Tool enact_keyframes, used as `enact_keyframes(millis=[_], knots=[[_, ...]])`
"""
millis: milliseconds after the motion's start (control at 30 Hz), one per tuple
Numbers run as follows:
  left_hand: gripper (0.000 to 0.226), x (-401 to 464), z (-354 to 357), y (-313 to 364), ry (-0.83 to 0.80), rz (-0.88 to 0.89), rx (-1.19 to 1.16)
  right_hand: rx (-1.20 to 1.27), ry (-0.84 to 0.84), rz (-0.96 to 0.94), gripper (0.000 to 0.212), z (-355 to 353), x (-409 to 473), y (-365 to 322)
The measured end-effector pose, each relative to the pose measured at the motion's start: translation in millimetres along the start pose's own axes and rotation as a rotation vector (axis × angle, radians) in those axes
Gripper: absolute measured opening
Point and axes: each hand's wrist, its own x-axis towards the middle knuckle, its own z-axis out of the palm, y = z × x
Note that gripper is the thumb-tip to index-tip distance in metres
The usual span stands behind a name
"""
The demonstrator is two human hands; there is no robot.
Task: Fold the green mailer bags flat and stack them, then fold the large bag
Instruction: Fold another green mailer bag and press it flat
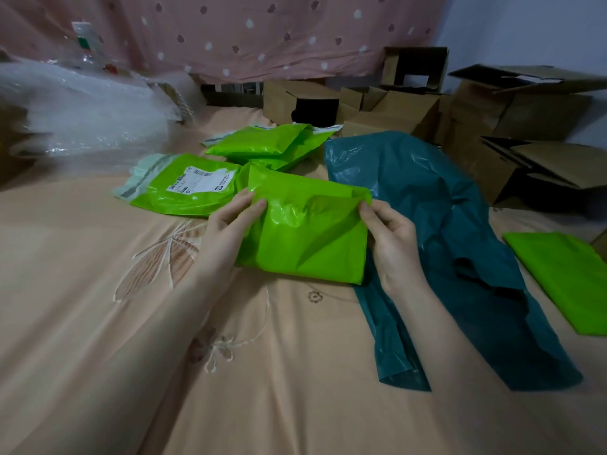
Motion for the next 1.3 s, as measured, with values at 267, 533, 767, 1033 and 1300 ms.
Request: enact_keyframes(millis=[267,533,767,1033,1300], knots=[[0.018,5.0,-4.3,-6.2,0.029,0.177,0.160,-0.033,0.105,-0.041,0.014,4.4,-5.1,-6.0],[0.048,-1.1,5.4,-2.0,0.136,0.324,0.235,-0.078,0.190,-0.092,0.018,8.8,-9.8,-7.6],[0.037,0.7,3.9,-4.9,0.191,0.280,0.185,-0.092,0.222,-0.082,0.018,10.3,-10.2,-6.4],[0.016,3.8,3.3,-4.1,0.260,0.180,0.094,-0.021,0.251,-0.060,0.007,10.2,-9.5,-6.6],[0.028,4.8,0.9,-4.9,0.160,0.001,-0.115,0.021,0.286,-0.054,0.023,9.2,-7.2,-7.4]])
